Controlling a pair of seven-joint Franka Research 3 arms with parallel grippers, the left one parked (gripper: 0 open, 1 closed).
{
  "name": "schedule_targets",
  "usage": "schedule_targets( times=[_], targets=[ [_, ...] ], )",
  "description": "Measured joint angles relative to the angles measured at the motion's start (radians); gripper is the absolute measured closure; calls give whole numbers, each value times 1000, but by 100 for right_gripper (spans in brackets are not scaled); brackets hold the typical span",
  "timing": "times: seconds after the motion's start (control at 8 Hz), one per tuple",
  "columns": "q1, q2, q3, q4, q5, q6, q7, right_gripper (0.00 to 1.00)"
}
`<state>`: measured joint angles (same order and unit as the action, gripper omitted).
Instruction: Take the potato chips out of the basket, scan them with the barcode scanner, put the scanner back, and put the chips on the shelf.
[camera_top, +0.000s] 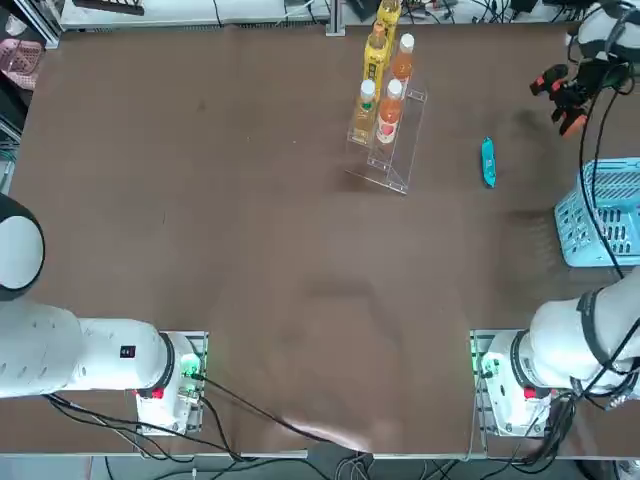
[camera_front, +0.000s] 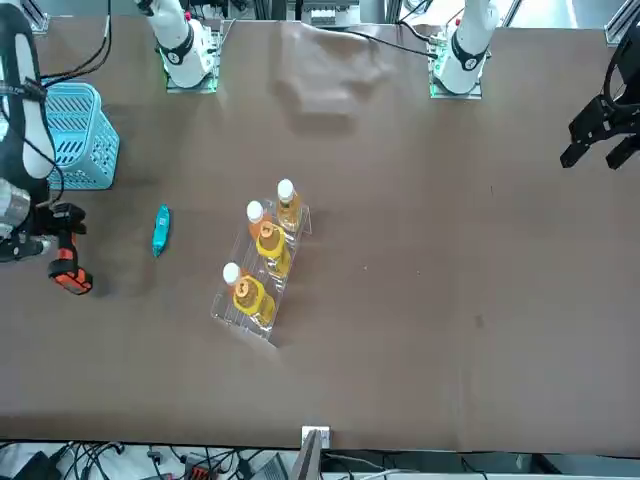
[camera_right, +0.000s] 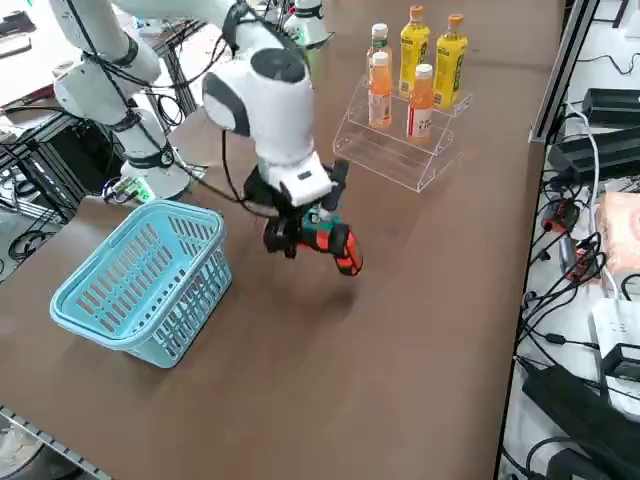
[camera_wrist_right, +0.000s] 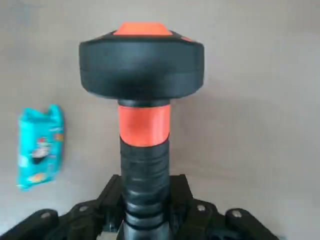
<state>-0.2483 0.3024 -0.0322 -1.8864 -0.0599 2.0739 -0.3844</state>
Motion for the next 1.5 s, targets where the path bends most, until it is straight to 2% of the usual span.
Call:
schedule_targets(
  times=[0.5,0.75,1.12,1.5],
  targets=[
    [213,-103,4,-145,-11,-21,415,59],
    [292,-131,5,-203,-16,-21,572,59],
    [328,-177,4,-305,-18,-18,688,59],
    [345,-274,4,-415,-18,-18,723,59]
  ],
)
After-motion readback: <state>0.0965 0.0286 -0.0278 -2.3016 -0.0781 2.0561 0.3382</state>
